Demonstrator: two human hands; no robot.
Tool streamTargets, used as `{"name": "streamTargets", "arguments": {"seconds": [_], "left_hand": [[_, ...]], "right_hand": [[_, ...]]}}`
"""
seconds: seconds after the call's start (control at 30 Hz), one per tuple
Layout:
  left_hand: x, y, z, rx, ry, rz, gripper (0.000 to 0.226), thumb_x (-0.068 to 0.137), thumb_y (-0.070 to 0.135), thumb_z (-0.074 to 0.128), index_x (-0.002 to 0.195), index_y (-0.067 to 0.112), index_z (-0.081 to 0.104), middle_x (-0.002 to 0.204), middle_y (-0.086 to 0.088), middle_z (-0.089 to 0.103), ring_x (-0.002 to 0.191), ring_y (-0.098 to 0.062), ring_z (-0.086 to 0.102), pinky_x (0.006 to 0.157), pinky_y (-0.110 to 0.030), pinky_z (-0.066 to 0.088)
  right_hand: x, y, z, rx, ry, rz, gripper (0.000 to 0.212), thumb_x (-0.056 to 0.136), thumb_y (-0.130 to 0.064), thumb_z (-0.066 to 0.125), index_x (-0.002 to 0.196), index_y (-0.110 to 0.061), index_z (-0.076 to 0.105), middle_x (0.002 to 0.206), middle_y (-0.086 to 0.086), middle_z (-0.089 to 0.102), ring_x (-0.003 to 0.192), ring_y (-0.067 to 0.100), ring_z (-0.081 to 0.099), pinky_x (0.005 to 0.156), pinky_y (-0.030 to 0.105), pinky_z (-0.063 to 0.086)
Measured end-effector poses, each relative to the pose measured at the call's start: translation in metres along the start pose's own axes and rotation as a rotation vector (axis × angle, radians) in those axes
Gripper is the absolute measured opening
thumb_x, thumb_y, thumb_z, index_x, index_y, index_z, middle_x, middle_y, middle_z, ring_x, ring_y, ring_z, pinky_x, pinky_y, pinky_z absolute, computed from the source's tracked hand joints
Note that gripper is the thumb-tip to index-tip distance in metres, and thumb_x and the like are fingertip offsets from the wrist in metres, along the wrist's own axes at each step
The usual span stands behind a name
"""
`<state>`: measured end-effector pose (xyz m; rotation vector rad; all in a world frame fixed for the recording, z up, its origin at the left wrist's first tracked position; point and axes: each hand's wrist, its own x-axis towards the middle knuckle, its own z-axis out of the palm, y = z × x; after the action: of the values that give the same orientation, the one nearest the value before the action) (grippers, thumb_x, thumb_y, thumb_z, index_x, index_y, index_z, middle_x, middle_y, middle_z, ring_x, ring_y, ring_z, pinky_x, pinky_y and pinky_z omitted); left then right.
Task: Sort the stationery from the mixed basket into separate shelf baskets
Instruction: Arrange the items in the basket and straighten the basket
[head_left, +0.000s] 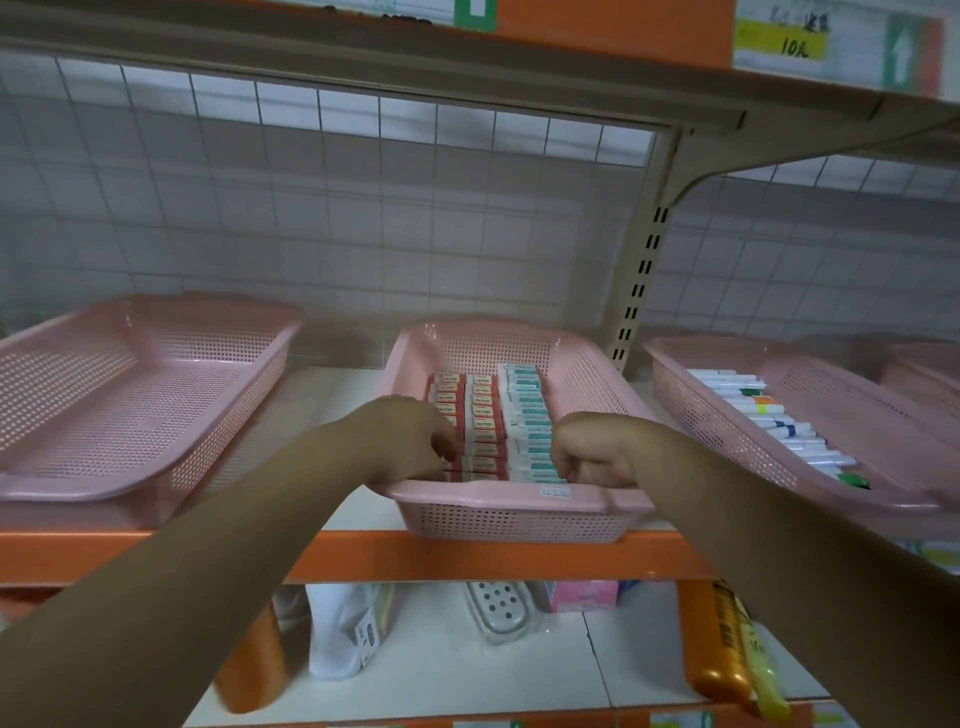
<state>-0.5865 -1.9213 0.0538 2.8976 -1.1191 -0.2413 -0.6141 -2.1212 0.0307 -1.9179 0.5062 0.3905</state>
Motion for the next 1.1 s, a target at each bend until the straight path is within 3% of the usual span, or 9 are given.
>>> {"name": "streamTargets", "arguments": {"seconds": [0.07,0.17,0.23,0.3,0.4,0.53,0.67,0.83,1.1], "left_hand": [[0.0,0.0,0.0,0.002,-0.001,0.003,0.035,0.092,0.03,0.051,0.126,0.028,0.057,0.127,0.006,0.058,0.113,-0.013,0.053,0.095,-0.027,0.042],[0.0,0.0,0.001,-0.012,0.004,0.005,0.035,0.092,0.029,0.051,0.126,0.028,0.057,0.127,0.006,0.058,0.113,-0.012,0.053,0.095,-0.025,0.041],[0.0,-0.001,0.001,-0.031,0.008,0.0,0.035,0.091,0.028,0.053,0.125,0.028,0.058,0.127,0.006,0.058,0.112,-0.012,0.053,0.094,-0.025,0.041],[0.0,-0.002,0.001,-0.04,0.008,-0.003,0.035,0.09,0.028,0.054,0.125,0.028,0.059,0.126,0.007,0.059,0.111,-0.012,0.053,0.093,-0.025,0.042],[0.001,-0.002,0.002,-0.025,0.005,0.005,0.034,0.09,0.028,0.053,0.124,0.028,0.059,0.125,0.007,0.059,0.11,-0.011,0.053,0.092,-0.024,0.041],[0.001,-0.003,0.001,-0.038,0.007,0.027,0.035,0.093,0.028,0.05,0.128,0.026,0.056,0.129,0.004,0.057,0.113,-0.013,0.053,0.092,-0.023,0.04],[0.003,0.001,-0.011,-0.021,0.07,0.049,0.041,0.092,0.029,0.053,0.133,0.028,0.049,0.135,0.004,0.051,0.12,-0.015,0.049,0.099,-0.028,0.039],[0.021,0.039,-0.027,0.054,0.331,0.152,0.044,0.091,0.028,0.053,0.134,0.025,0.046,0.137,0.0,0.05,0.123,-0.019,0.046,0.101,-0.031,0.038],[0.051,0.148,-0.035,0.065,0.434,0.329,0.042,0.094,0.027,0.047,0.135,0.023,0.046,0.139,0.0,0.046,0.126,-0.02,0.043,0.1,-0.029,0.036]], "right_hand": [[-0.002,-0.001,0.001,-0.016,-0.024,-0.022,0.079,0.074,0.022,0.03,0.146,-0.01,0.028,0.149,0.008,0.033,0.138,0.025,0.029,0.114,0.039,0.027],[-0.001,0.002,-0.001,-0.032,-0.007,-0.027,0.072,0.074,0.022,0.03,0.141,-0.006,0.035,0.147,0.008,0.037,0.134,0.024,0.035,0.11,0.035,0.036],[-0.009,0.001,0.001,-0.064,0.011,-0.016,0.05,0.077,0.023,0.027,0.112,-0.001,0.053,0.133,0.009,0.049,0.118,0.021,0.048,0.085,0.019,0.05],[-0.019,-0.003,0.004,-0.118,0.015,-0.015,0.041,0.079,0.023,0.026,0.08,-0.011,0.049,0.121,0.01,0.053,0.099,0.017,0.052,0.057,0.01,0.046],[-0.029,-0.007,0.006,-0.219,0.024,-0.045,0.04,0.08,0.021,0.029,0.073,-0.016,0.043,0.117,0.006,0.05,0.099,0.017,0.05,0.046,0.009,0.042],[-0.038,-0.01,0.006,-0.496,0.132,-0.074,0.022,0.088,0.006,0.039,0.084,-0.012,0.051,0.102,0.002,0.053,0.089,0.015,0.053,0.061,0.019,0.041],[-0.065,-0.017,-0.01,-0.843,0.413,-0.246,0.043,0.092,-0.005,0.041,0.135,-0.007,0.042,0.138,0.01,0.044,0.125,0.025,0.043,0.101,0.032,0.038],[-0.093,0.005,-0.046,-0.951,0.62,-0.327,0.047,0.083,-0.001,0.042,0.13,-0.005,0.047,0.135,0.014,0.046,0.121,0.031,0.046,0.097,0.037,0.042],[-0.113,0.064,-0.138,-0.939,0.724,-0.297,0.047,0.094,-0.01,0.039,0.141,-0.013,0.037,0.147,0.005,0.037,0.134,0.02,0.035,0.106,0.024,0.024]]}}
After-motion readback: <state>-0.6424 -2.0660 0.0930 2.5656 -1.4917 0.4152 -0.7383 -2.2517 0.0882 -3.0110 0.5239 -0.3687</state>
